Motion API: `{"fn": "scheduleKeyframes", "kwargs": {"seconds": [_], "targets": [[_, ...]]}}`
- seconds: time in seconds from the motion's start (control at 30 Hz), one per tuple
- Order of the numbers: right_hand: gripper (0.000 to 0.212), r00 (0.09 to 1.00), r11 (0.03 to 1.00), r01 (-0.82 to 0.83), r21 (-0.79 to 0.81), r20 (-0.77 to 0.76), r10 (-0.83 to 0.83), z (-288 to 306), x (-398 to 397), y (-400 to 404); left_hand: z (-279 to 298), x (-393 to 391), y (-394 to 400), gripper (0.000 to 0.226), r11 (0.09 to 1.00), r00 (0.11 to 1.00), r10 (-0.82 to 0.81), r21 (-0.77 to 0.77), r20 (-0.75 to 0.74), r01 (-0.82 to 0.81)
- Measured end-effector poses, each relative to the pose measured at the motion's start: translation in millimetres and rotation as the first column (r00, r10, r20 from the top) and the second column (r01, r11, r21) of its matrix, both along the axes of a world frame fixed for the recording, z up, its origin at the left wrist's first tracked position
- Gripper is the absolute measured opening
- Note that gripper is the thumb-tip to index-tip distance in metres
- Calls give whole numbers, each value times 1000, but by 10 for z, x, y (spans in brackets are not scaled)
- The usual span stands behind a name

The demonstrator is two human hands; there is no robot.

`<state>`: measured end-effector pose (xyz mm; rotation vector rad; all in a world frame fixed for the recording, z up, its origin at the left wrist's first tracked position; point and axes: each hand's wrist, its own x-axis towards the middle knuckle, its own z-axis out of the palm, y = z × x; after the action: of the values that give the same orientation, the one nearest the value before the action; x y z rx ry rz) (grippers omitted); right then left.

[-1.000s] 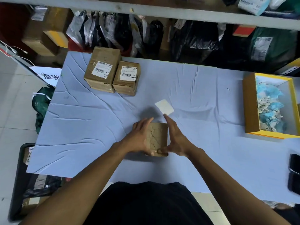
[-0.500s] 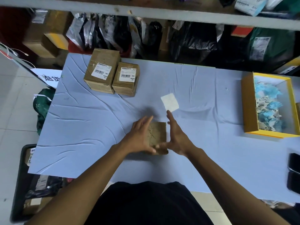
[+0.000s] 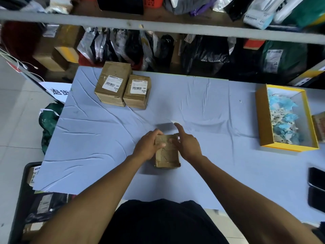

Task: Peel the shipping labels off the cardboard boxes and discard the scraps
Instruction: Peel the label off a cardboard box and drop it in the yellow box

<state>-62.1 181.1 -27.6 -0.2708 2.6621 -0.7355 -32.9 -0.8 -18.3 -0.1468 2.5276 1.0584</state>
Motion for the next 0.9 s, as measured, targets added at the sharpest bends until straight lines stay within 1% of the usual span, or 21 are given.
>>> {"fn": "scheduleKeyframes", "kwargs": {"seconds": [0.07, 0.13, 0.2, 0.27, 0.33, 0.37, 0.43, 0.5, 0.57, 0.63, 0.7, 0.73, 0.77, 0.8, 0.87, 0.9], "targets": [[54, 999, 999, -45, 3, 1, 45, 50, -57, 12, 24, -16, -12, 21, 1000, 1000, 2, -30, -19, -3], [51, 996, 996, -86, -6, -3, 86, 119, -111, 51, 76, -44, -28, 26, 998, 999, 13, -65, -41, -15], [45, 997, 995, -74, -73, -23, 73, 235, -140, 97, 167, -44, -29, 33, 993, 997, 39, -105, -74, -46], [37, 999, 984, -36, -173, -33, 30, 408, -191, 112, 288, -45, -26, 37, 986, 990, 95, -128, -101, -107], [28, 999, 972, -42, -229, -19, 39, 596, -295, 100, 429, -88, -20, 35, 980, 981, 145, -117, -132, -161], [24, 999, 966, -41, -254, 12, 46, 703, -344, 92, 505, -114, -13, 32, 979, 974, 162, -98, -155, -179], [16, 990, 939, 27, -342, 137, 22, 933, -436, 72, 704, -170, 8, 22, 982, 967, 178, -26, -182, -185], [12, 970, 910, 81, -406, 242, 22, 1152, -490, 57, 924, -218, 38, 15, 989, 976, 146, 62, -164, -137], [11, 949, 896, 92, -434, 310, 53, 1384, -450, 44, 1106, -238, 58, 12, 989, 983, 103, 122, -151, -85], [10, 937, 883, 112, -455, 344, 58, 1571, -393, 33, 1254, -236, 60, 13, 983, 987, 69, 177, -147, -43], [14, 940, 867, 125, -482, 337, 52, 1673, -330, 25, 1367, -204, 36, 14, 979, 986, 33, 203, -165, 2], [16, 946, 870, 116, -480, 321, 51, 1707, -286, 20, 1409, -178, 23, 15, 980, 984, 16, 199, -175, 19], [17, 959, 892, 79, -444, 277, 53, 1740, -235, 10, 1449, -153, 19, 17, 981, 983, 6, 190, -183, 30], [16, 976, 927, 21, -375, 208, 62, 1770, -201, -9, 1487, -131, 28, 21, 984, 981, 1, 175, -194, 34], [13, 993, 982, -104, -160, 34, 111, 1855, -73, -55, 1534, -72, 70, 26, 987, 978, -20, 150, -207, 52], [11, 988, 989, -144, -45, -54, 141, 1900, -10, -79, 1559, -44, 95, 25, 988, 977, -35, 143, -209, 66]]}}
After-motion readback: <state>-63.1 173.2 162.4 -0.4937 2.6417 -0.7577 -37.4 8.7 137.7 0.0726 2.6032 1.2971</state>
